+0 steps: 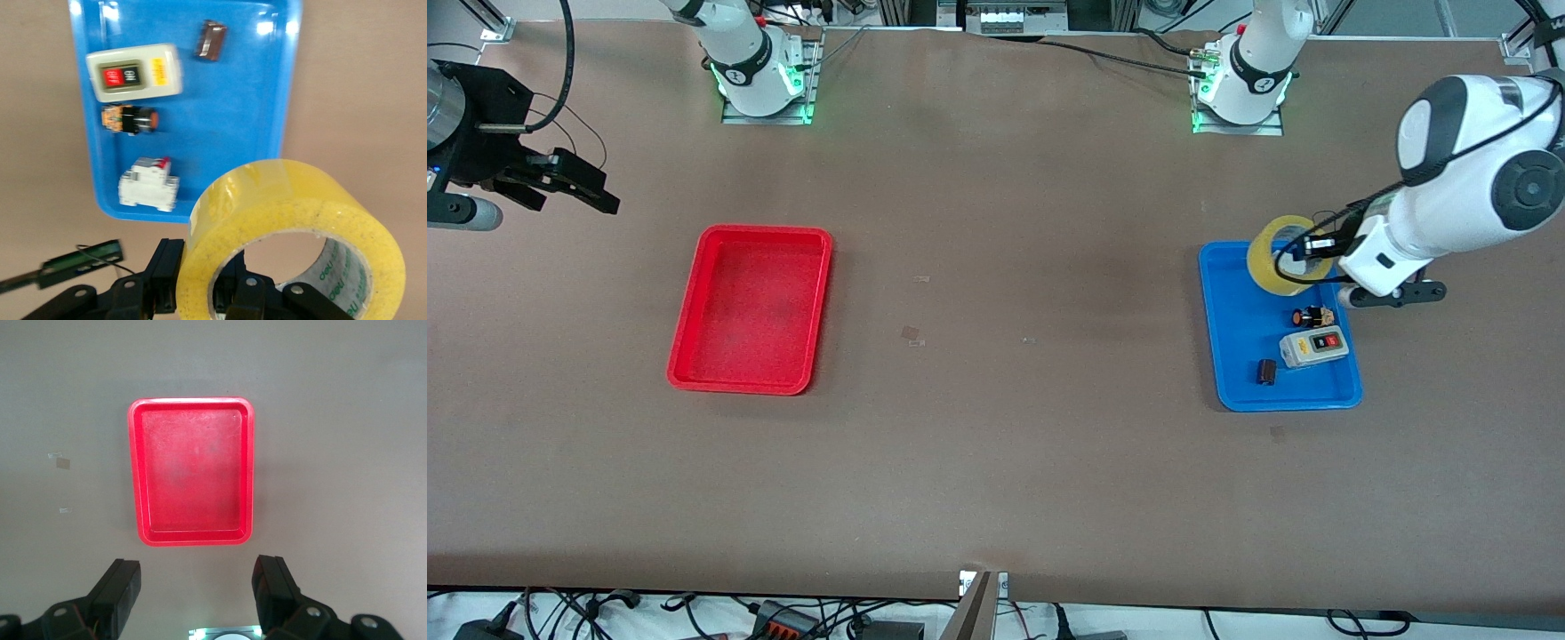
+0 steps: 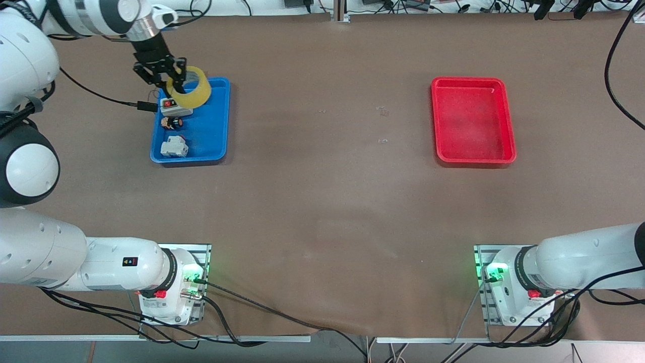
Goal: Place and move tape with both arms
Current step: 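Lift the tape roll and carry it toward the table middle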
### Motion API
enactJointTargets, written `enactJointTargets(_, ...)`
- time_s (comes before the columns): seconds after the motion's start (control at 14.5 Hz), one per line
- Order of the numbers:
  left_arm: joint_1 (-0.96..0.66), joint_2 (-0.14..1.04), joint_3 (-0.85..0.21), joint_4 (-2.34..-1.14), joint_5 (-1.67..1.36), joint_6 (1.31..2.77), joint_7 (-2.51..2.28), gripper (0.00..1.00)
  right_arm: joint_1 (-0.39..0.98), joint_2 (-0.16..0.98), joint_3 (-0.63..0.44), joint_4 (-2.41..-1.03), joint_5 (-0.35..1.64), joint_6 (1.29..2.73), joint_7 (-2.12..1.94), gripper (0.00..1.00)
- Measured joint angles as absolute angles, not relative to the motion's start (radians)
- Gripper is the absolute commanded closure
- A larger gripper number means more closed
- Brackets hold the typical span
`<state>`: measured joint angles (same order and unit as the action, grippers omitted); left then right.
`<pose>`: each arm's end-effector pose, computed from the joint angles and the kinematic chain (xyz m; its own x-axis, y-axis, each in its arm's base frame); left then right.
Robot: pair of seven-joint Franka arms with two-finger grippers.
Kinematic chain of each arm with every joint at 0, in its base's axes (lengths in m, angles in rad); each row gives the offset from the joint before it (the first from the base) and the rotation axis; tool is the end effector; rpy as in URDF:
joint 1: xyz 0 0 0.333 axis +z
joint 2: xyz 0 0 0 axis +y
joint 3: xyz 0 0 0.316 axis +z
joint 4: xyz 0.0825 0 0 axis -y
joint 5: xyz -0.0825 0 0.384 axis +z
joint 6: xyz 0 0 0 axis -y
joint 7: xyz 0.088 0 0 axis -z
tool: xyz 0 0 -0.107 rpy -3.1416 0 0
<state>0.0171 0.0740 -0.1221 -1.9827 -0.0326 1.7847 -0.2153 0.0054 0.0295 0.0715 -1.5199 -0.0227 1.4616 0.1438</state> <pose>0.5365 -0.0585 0.4093 0.9555 0.1187 -0.2702 0.1176 -0.9929 -0.0204 0.5508 0.0392 0.6229 0.9941 -0.0694 -0.0837 -0.0669 -0.9972 0.0329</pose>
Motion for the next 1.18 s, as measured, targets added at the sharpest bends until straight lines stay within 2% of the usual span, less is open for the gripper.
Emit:
enactJointTargets(0.28, 0.009, 0.127, -0.319, -1.978, -0.055, 1.836, -0.441, 0.95, 0.005, 0.032, 0.072, -1.52, -0.023, 1.462, 0.144, 0.02)
enactJointTargets(0.55, -0.024, 0.262, -0.518, -1.916, -0.059, 1.93, -0.722, 0.95, 0.005, 0.035, 0.072, -1.52, -0.023, 1.467, 0.144, 0.02)
enactJointTargets(1.18, -0.335, 0.698, -0.535, -1.527, 0.141, 1.965, -1.147, 0.95, 0.006, 0.047, 0.072, -1.52, -0.023, 1.474, 0.144, 0.02)
